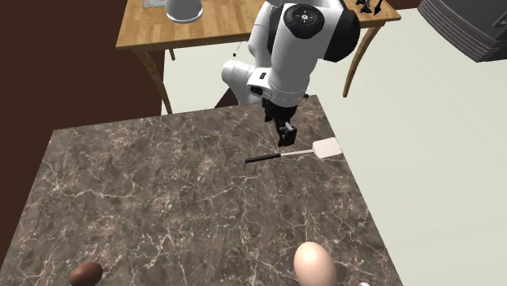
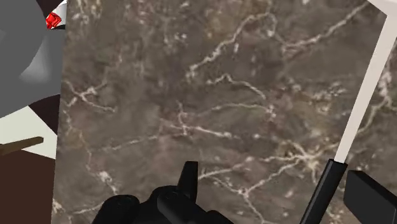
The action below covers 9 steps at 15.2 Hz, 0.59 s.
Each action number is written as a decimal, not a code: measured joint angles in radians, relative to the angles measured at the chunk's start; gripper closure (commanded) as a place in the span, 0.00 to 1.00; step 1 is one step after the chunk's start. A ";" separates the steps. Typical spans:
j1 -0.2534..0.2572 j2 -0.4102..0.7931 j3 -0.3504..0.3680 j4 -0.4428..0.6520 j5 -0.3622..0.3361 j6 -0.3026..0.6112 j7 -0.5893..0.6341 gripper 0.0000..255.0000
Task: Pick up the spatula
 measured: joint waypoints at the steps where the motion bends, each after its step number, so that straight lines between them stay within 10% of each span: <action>1: -0.017 0.019 0.031 0.025 0.014 0.008 0.054 0.00; 9: -0.096 0.086 0.186 0.098 0.073 0.071 0.302 0.00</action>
